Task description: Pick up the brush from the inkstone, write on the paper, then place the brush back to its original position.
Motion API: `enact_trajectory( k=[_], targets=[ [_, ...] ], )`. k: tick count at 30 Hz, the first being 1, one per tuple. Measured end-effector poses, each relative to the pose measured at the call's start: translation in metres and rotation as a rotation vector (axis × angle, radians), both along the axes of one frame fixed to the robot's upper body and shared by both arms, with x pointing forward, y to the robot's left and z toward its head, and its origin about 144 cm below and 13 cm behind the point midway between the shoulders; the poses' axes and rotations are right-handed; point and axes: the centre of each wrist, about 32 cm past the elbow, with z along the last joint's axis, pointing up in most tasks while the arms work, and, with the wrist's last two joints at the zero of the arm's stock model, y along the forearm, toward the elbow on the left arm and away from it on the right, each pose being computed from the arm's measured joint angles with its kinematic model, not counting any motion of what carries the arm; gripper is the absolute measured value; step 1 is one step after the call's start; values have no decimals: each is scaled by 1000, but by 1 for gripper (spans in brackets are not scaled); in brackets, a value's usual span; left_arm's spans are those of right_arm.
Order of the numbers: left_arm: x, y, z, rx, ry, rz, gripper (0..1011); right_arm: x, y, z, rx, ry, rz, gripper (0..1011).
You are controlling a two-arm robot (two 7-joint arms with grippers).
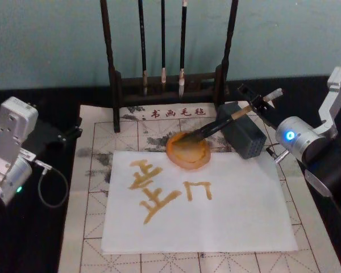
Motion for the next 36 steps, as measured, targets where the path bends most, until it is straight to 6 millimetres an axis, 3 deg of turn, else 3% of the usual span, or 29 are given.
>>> enact_trajectory(
  k=[9,31,36],
  targets=[
    [0,0,0,0,0,0,1001,0,0,0,1,1,1,850],
    [0,0,0,0,0,0,1001,0,0,0,2,1,1,157],
    [0,0,0,0,0,0,1001,0,0,0,1,1,1,127]
  ],
)
